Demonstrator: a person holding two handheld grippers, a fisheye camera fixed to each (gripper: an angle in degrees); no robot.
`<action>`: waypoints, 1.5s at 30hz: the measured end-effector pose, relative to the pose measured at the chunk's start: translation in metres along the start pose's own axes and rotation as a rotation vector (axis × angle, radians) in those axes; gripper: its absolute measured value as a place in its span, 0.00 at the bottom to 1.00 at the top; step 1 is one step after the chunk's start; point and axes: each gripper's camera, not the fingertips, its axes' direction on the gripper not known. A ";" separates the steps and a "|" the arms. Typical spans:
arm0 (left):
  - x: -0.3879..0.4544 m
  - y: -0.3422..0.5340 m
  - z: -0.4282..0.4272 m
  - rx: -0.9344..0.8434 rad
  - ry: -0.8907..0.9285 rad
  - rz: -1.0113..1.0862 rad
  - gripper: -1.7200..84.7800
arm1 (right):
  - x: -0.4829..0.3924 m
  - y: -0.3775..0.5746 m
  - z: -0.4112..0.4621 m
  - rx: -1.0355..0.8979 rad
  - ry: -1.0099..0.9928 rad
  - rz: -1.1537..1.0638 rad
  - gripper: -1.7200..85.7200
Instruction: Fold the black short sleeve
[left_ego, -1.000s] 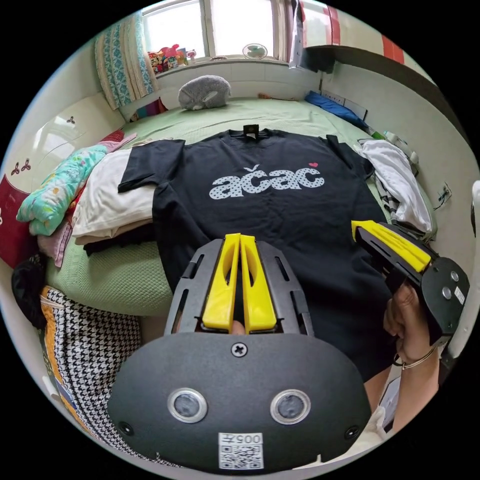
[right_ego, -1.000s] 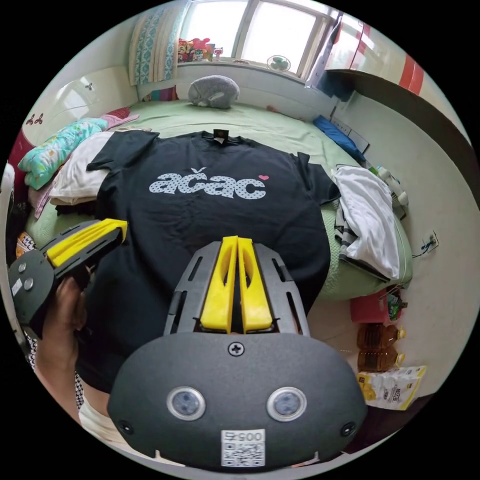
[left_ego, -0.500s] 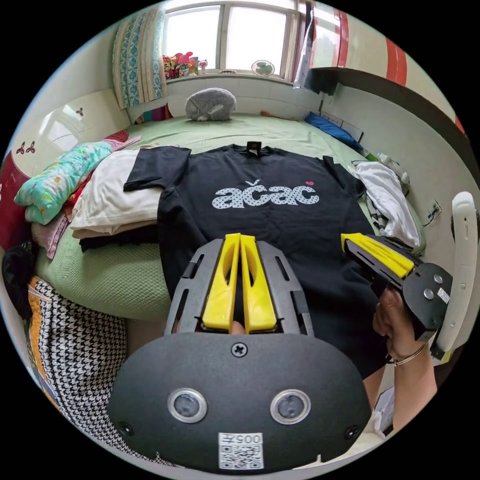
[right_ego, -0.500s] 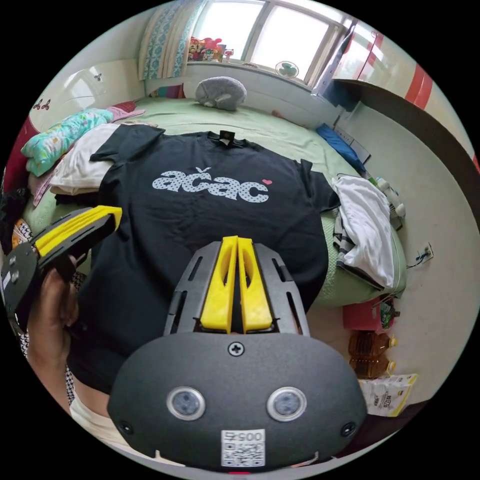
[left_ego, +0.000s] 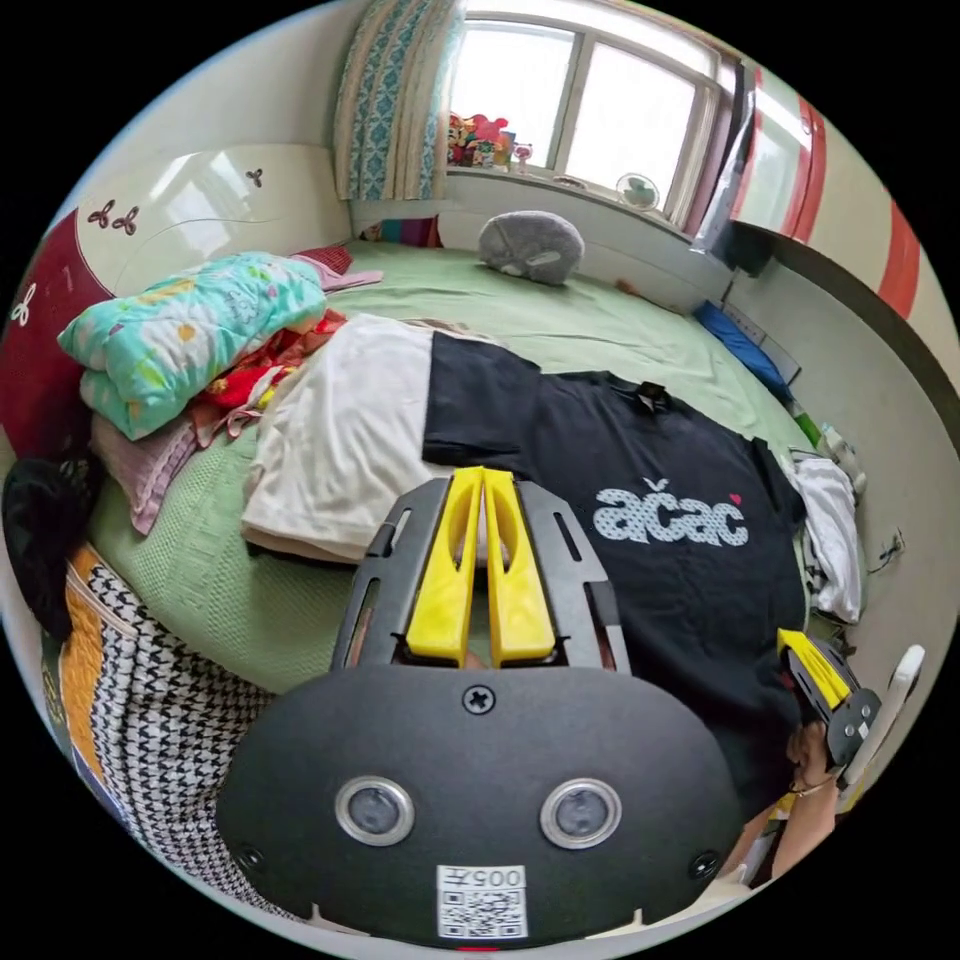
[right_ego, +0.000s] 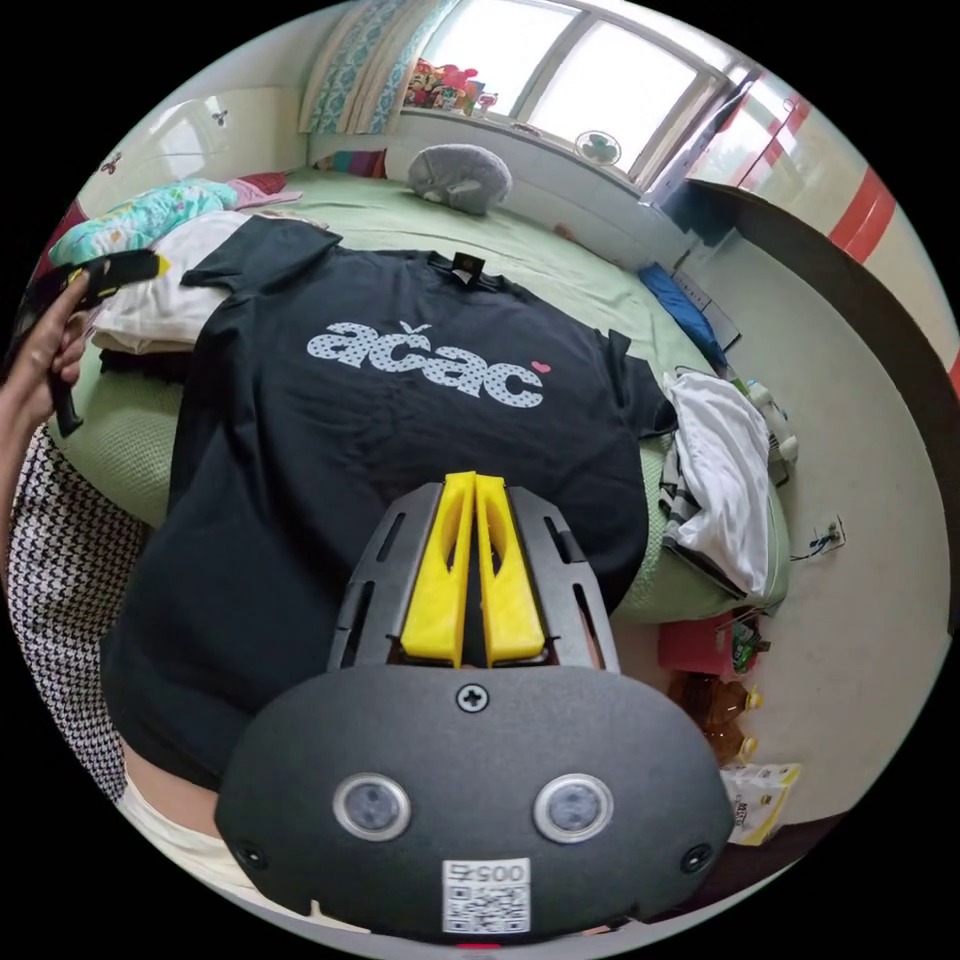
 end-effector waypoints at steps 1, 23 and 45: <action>-0.005 -0.010 0.007 -0.011 0.007 -0.005 0.04 | 0.001 -0.002 0.001 -0.008 -0.018 0.003 0.01; -0.007 -0.060 0.068 -0.077 -0.103 0.067 0.08 | 0.007 -0.033 0.005 -0.011 -0.201 -0.011 0.01; -0.003 -0.067 0.076 -0.085 -0.131 0.061 0.11 | 0.019 -0.055 0.001 0.004 -0.229 -0.030 0.01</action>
